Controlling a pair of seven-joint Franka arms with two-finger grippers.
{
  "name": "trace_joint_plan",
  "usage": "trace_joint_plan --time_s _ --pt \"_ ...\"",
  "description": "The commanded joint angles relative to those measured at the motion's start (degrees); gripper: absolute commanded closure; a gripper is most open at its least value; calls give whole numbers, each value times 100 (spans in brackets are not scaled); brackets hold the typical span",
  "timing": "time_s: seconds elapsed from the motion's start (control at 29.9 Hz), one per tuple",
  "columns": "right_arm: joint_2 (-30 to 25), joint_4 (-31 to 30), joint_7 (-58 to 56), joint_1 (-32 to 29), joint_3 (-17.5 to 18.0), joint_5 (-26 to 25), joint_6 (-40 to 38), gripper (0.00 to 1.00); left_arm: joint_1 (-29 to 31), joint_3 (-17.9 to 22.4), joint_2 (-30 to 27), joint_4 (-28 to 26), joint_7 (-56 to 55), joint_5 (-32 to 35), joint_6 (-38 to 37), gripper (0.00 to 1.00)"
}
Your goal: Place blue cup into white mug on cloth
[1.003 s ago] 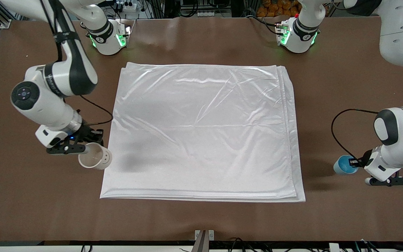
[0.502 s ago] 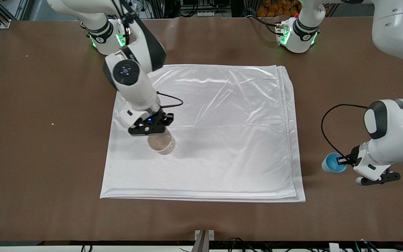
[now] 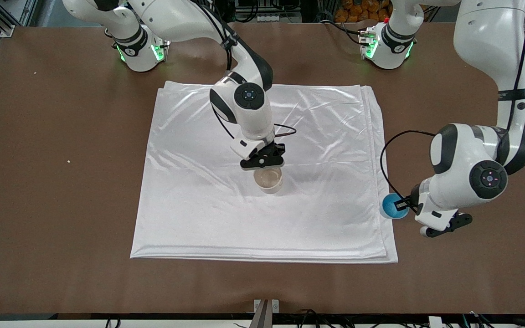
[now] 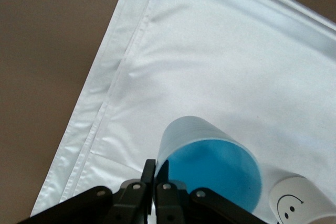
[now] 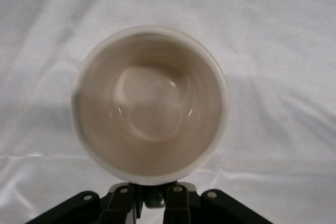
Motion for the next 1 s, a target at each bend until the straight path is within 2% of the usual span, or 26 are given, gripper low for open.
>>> trace_joint_plan --time_s 0.0,0.27,0.4,0.53,0.67,0.84,0.97 --pt "-22 184 88 -23 42 -174 -189 0 -170 5 -41 15 -308 -119 -105 100" --pt "-469 193 88 -102 51 -174 -1059 0 -460 -4 -33 32 -651 -119 -105 100" --pt "-996 131 0 -163 25 -165 -1384 0 -653 -30 2 119 -862 -128 -96 100" --pt "-1629 122 -18 -330 7 -165 -2217 0 -741 -162 107 260 -1169 -128 -79 100" --pt "-2244 113 -412 -681 7 -156 -2992 0 -803 -311 143 305 -1337 -128 0 100" --pt "-2912 96 -1282 -1314 24 -104 -3616 0 -803 -592 239 305 -1512 -163 342 100" --pt "-3308 96 -1477 -1946 51 -95 -4056 0 -961 -672 380 305 -1566 -154 562 100"
